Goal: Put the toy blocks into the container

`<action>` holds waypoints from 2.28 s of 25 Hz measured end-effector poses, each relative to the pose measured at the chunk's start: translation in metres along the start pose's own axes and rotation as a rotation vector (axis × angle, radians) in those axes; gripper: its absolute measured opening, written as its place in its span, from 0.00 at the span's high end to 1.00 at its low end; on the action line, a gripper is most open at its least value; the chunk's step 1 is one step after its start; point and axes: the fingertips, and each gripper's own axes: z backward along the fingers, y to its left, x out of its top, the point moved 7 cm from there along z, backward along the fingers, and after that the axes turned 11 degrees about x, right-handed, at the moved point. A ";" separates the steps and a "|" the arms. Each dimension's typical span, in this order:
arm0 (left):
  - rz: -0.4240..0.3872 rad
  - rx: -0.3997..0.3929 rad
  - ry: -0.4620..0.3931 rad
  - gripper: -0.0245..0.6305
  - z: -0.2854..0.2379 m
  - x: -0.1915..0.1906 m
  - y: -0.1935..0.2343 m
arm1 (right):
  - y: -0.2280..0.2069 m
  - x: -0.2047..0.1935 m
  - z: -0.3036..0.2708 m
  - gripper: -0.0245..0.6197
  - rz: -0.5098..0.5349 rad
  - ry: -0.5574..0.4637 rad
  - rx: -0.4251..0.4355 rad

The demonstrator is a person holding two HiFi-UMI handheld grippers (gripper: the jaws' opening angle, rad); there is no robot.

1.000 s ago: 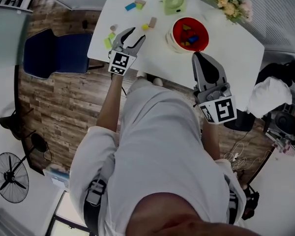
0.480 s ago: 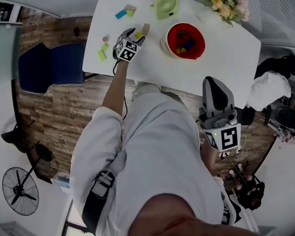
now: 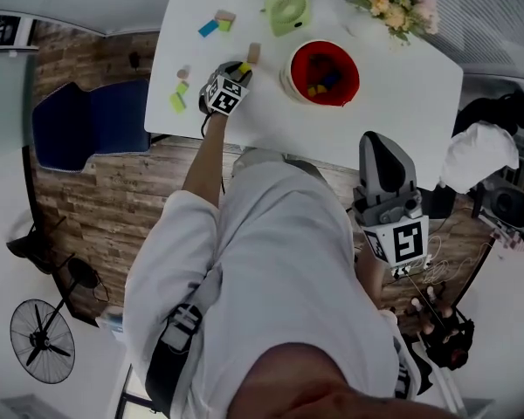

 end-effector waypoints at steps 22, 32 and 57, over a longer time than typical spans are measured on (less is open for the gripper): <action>-0.058 -0.069 -0.786 0.76 0.221 0.221 -0.033 | -0.003 0.001 0.007 0.96 0.004 -0.104 0.204; -0.274 -0.276 -0.523 0.76 0.104 0.211 -0.117 | -0.013 -0.009 0.054 0.96 -0.029 -0.092 0.055; 0.020 0.145 -0.294 0.56 0.078 0.078 0.021 | -0.015 -0.009 0.032 0.96 -0.075 -0.026 0.044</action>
